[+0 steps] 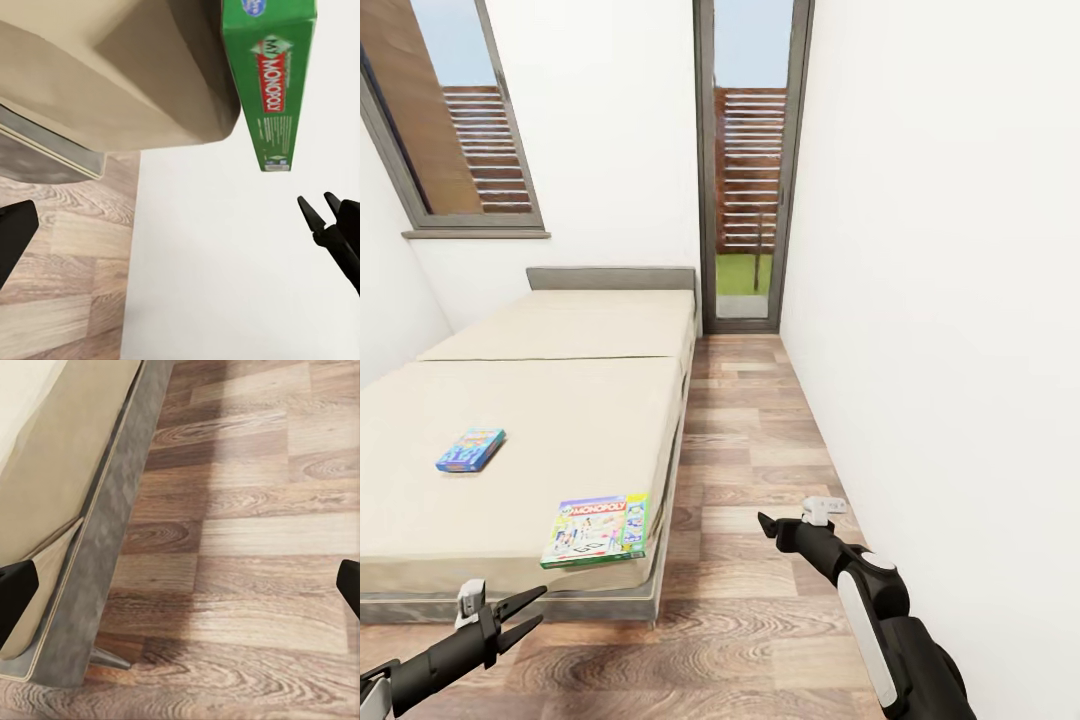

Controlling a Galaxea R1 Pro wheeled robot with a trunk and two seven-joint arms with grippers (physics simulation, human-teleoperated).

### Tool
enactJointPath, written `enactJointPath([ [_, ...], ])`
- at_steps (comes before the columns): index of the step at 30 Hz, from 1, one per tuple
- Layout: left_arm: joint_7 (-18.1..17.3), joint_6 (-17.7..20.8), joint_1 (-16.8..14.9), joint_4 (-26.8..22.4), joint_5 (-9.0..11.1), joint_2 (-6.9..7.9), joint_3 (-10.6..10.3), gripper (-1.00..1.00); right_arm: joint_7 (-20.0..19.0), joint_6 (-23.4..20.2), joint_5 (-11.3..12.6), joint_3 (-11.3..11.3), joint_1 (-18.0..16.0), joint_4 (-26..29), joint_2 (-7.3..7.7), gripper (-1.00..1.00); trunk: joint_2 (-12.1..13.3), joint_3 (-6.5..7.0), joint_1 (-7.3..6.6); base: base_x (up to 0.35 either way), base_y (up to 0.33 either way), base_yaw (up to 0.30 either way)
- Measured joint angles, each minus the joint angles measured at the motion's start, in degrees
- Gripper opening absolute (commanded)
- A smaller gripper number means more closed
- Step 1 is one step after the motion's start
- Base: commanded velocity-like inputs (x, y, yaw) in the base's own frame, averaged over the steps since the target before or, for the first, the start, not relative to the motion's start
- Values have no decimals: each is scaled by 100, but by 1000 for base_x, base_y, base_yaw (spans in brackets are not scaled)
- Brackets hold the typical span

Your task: Put all the toys in the child's room - the three board games (two on the bed and one on the table), the two jigsaw puzzles on the table, and the tennis ball on the table - inside the toy box on the table in the child's room.

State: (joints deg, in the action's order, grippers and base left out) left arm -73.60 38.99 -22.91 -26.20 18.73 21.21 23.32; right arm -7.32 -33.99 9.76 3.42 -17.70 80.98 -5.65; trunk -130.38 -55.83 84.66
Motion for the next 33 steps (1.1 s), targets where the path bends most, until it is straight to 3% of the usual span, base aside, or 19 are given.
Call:
enactJointPath([
  [27, -18, 8, 0, -15, 0, 13, 8, 100, -15, 9, -3, 5, 2, -18, -4, 100, 0, 0, 0, 0, -1, 0],
  [33, -18, 17, 0, -15, 0, 14, 9, 100, -16, 9, -3, 6, 4, -19, -4, 100, 239, 107, -131, 0, 0, 0],
])
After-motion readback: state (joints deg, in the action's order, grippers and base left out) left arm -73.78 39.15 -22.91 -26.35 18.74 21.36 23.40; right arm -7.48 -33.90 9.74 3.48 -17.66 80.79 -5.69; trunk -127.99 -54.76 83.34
